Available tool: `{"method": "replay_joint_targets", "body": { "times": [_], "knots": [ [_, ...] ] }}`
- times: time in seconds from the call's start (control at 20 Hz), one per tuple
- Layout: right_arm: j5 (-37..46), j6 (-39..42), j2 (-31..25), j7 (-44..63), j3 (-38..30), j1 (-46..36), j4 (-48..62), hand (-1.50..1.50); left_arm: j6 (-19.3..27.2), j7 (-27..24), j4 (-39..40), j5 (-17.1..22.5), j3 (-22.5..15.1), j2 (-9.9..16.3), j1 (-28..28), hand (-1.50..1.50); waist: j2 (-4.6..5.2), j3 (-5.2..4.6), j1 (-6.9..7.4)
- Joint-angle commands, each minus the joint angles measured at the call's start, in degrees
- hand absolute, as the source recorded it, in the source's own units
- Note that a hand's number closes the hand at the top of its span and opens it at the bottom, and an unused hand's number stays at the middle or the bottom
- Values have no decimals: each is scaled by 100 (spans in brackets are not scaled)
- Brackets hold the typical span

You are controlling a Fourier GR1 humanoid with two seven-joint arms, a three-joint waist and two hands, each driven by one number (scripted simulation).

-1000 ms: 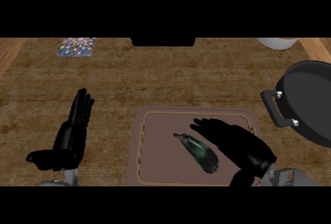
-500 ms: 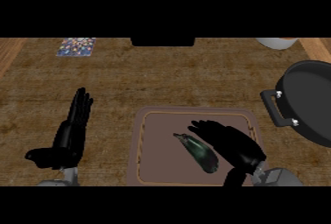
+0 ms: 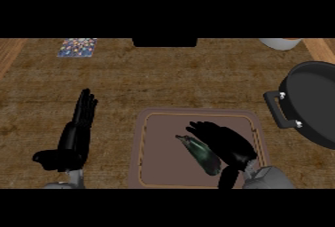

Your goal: Pick the eggplant from the tray and place it in the pot

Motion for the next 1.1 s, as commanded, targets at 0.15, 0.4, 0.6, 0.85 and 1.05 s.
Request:
{"method": "replay_joint_targets", "body": {
  "times": [0.15,0.4,0.6,0.85,1.05],
  "knots": [
    [509,-940,155,-641,13,-116,105,150,-384,-510,350,217,311,164,134,0,3,-1,0],
    [808,-1348,453,-1037,-141,-282,785,150,-114,-13,-298,-66,68,-41,116,0,1,1,14],
    [976,-1452,441,-1065,31,375,148,150,-291,89,-163,60,196,3,153,0,-4,1,-10],
    [1133,-1748,493,-898,-564,-110,282,150,-215,-400,217,-80,106,-205,205,0,0,0,-6],
    [1843,-1706,1050,1027,-886,-570,767,150,-209,-235,139,-65,160,-134,10,0,11,-6,43]
  ]
}}
